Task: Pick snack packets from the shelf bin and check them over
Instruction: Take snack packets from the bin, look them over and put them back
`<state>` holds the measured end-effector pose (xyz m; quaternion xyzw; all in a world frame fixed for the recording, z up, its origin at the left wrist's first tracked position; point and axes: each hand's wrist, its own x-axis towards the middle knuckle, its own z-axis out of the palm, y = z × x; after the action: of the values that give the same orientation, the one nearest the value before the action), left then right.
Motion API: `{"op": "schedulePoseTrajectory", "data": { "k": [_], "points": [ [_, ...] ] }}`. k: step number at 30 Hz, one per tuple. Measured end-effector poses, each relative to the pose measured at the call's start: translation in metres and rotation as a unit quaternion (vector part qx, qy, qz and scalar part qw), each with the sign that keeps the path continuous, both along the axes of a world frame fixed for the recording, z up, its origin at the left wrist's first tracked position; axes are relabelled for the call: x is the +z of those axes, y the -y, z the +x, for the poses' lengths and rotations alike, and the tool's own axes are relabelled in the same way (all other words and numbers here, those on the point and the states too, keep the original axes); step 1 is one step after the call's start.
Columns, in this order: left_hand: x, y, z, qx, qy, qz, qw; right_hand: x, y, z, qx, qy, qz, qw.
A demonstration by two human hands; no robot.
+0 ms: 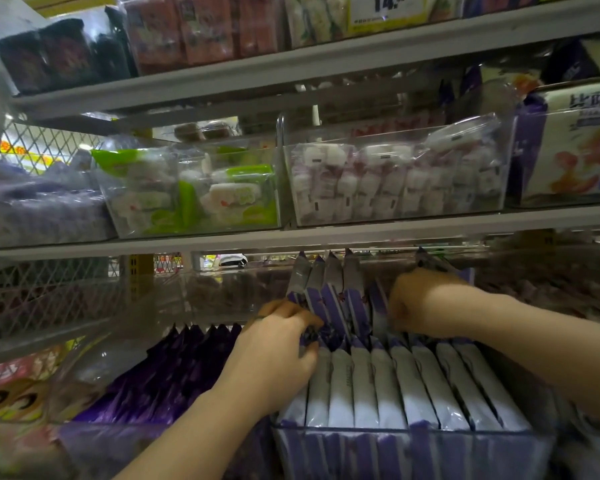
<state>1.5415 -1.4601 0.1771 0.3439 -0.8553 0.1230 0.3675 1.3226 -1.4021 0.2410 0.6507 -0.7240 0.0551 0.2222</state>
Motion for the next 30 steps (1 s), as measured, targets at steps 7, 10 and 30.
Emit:
{"op": "schedulePoseTrajectory", "data": {
  "k": [7, 10, 30],
  "points": [
    [0.000, -0.003, 0.000, 0.009, 0.011, 0.003, 1.000, -0.008, 0.000, -0.004, -0.002, 0.034, 0.083, 0.996],
    [0.000, -0.001, 0.001, 0.012, 0.015, 0.001, 1.000, -0.013, 0.003, -0.005, -0.005, 0.037, 0.063, 0.997],
    [0.012, -0.019, -0.050, -0.012, 0.103, -0.126, 0.987, -0.002, 0.007, -0.008, -0.007, 0.209, -0.155, 0.965]
  ]
}}
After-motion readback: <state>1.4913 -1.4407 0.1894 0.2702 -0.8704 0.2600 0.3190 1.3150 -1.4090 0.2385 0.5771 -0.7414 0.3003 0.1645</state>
